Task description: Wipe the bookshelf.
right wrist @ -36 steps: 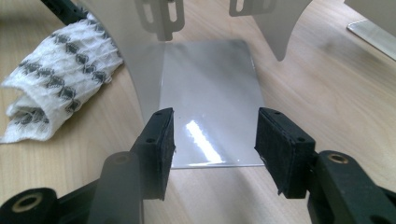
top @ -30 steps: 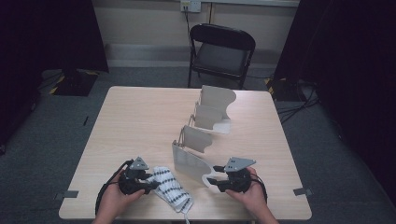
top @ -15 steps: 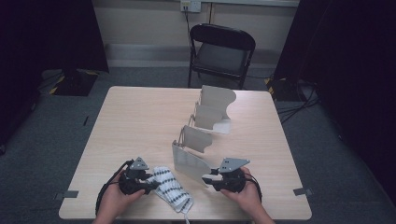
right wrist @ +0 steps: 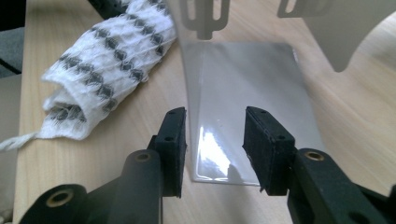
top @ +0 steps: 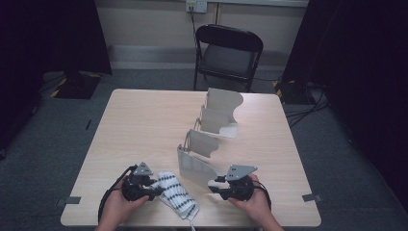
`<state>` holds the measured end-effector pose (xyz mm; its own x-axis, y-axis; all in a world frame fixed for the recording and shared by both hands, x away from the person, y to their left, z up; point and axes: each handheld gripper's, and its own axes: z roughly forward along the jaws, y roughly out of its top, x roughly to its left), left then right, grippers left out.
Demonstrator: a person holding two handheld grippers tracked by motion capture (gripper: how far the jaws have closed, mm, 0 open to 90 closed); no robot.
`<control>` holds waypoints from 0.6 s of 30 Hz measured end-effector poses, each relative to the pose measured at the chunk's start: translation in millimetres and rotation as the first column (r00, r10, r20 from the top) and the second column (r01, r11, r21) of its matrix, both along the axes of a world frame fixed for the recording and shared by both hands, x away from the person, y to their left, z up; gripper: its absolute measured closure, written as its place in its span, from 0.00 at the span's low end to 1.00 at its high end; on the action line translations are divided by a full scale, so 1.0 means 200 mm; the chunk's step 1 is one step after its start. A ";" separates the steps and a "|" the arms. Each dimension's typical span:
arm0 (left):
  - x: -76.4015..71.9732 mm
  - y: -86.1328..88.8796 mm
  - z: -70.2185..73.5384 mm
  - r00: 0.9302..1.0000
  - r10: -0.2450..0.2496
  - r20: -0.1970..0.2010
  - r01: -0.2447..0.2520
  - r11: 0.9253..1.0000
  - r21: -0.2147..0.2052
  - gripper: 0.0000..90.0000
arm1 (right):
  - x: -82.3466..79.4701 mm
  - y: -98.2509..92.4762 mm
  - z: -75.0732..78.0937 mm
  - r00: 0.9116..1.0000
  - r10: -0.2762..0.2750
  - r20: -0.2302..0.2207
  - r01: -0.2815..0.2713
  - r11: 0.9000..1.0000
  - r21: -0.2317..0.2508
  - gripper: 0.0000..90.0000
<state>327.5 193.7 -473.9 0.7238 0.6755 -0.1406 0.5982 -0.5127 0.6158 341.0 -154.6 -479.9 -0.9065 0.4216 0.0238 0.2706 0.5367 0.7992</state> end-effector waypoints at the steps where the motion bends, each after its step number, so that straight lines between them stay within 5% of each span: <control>1: 0.00 0.00 0.00 1.000 0.001 -0.001 -0.001 1.000 0.001 0.60 | 0.00 0.00 0.00 1.000 0.001 0.000 -0.001 1.000 0.000 0.65; 11: 0.00 0.00 0.00 1.000 0.002 0.001 -0.002 1.000 0.002 0.60 | 0.01 0.04 0.01 1.000 -0.016 0.008 0.016 1.000 0.013 0.69; 18: 0.00 0.00 0.00 1.000 0.002 -0.003 -0.002 1.000 0.002 0.60 | 0.01 0.05 0.01 0.999 0.029 -0.014 -0.029 1.000 0.010 0.91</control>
